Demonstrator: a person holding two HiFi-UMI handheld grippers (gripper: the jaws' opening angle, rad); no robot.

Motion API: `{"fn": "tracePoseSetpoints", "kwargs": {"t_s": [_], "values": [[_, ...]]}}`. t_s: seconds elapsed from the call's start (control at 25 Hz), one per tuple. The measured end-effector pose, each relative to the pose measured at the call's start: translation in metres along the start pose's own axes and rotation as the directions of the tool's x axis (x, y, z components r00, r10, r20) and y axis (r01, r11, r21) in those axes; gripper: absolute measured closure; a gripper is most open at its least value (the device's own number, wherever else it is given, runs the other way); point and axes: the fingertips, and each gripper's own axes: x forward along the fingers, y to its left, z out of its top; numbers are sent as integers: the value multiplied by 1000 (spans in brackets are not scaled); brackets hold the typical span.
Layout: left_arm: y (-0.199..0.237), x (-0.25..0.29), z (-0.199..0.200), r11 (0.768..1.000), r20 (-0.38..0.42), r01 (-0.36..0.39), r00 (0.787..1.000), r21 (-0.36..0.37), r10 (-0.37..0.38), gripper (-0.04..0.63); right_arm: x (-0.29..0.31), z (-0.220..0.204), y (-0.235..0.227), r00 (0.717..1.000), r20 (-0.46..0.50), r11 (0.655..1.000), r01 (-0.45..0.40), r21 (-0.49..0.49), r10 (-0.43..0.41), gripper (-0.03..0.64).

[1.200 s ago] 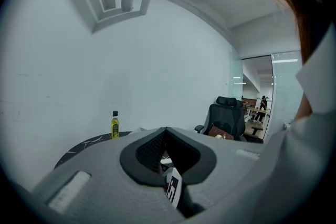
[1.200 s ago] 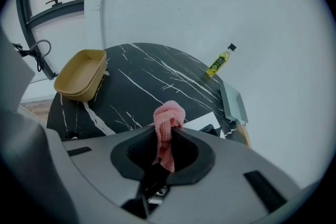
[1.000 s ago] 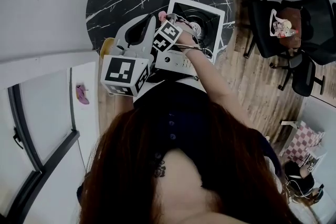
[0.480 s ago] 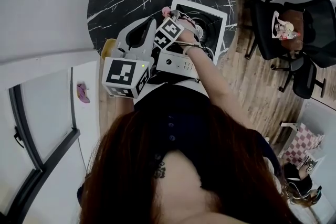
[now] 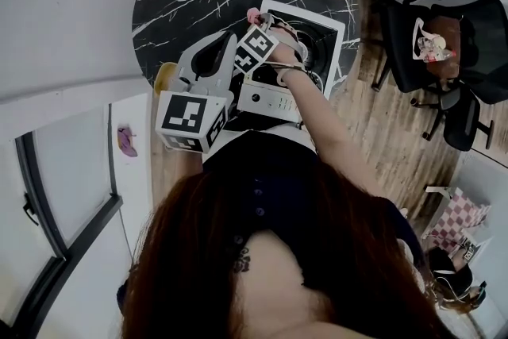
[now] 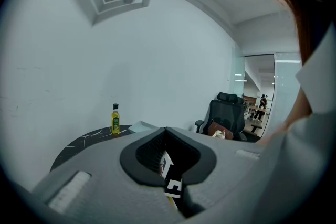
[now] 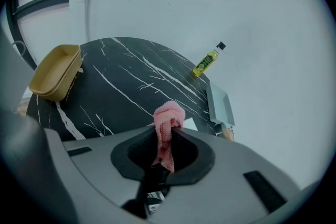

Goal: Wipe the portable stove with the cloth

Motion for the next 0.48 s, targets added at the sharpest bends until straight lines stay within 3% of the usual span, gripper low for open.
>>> {"fn": "tracePoseSetpoints", "kwargs": {"t_s": [0.2, 0.48], "values": [[-2, 2, -3, 1000, -16, 5, 1000, -4, -5, 584, 2, 1, -5, 1000, 1, 1000, 11, -4, -11, 563], [-5, 3, -9, 1000, -32, 4, 999, -9, -4, 583, 8, 5, -15, 998, -10, 994, 60, -88, -61, 562]]}}
